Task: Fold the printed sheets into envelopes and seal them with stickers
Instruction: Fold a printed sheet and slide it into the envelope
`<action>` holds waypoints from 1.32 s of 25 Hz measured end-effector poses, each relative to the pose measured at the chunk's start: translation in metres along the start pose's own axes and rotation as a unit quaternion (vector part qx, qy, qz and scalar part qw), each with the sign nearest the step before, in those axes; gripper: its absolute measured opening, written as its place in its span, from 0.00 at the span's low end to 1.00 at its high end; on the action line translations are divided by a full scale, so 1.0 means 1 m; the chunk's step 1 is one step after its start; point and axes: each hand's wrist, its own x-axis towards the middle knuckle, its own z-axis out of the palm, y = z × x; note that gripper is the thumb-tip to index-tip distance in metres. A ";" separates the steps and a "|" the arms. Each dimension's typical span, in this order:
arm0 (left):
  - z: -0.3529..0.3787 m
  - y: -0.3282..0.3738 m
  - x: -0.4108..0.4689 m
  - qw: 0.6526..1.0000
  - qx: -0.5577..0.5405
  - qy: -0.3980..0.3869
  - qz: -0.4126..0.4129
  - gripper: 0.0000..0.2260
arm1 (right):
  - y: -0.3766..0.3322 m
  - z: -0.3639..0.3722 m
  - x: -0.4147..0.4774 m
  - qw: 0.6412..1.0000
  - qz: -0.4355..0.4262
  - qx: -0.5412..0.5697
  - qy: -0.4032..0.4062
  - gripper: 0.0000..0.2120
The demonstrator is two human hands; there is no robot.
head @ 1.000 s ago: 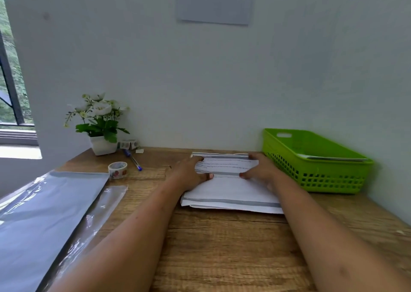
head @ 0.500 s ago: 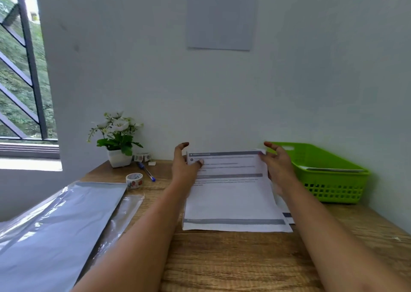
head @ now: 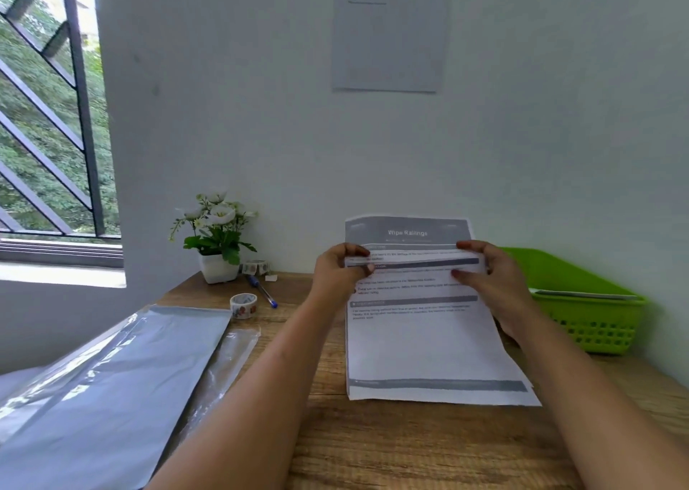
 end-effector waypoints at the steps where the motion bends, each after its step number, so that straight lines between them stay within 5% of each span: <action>1: -0.002 -0.001 0.003 1.000 0.015 -0.006 0.014 0.14 | 0.000 0.001 -0.001 0.998 -0.023 -0.060 -0.001 0.16; 4: -0.009 -0.007 0.007 0.998 0.056 -0.018 0.025 0.16 | 0.005 0.005 0.003 0.974 -0.081 -0.209 -0.008 0.09; 7: -0.011 -0.012 0.007 0.985 0.153 0.016 0.079 0.09 | 0.007 0.004 0.009 0.965 -0.100 -0.242 0.024 0.06; 12: -0.015 -0.016 0.011 0.908 0.407 0.048 0.090 0.09 | 0.005 0.008 0.006 0.954 -0.113 -0.276 0.019 0.04; 16: -0.009 -0.014 0.012 0.905 0.401 -0.014 0.140 0.10 | -0.005 0.029 -0.007 0.888 -0.184 -0.419 0.031 0.04; 19: -0.003 -0.006 0.011 0.946 0.287 -0.032 0.149 0.04 | -0.017 0.041 -0.010 0.866 -0.237 -0.440 0.010 0.06; 23: -0.011 0.005 0.011 0.988 0.099 0.043 0.108 0.03 | -0.010 0.015 0.001 0.922 -0.186 -0.334 0.065 0.07; 26: -0.018 0.007 0.009 0.995 0.000 0.075 0.061 0.04 | 0.001 0.003 0.009 0.991 -0.073 -0.088 0.064 0.07; 29: -0.019 0.000 0.012 0.995 -0.040 0.090 0.011 0.03 | 0.003 0.006 0.010 0.996 0.038 0.080 -0.004 0.08; 33: -0.019 -0.003 0.012 0.995 -0.057 0.078 -0.022 0.04 | 0.004 0.010 0.001 0.994 0.045 0.084 -0.055 0.10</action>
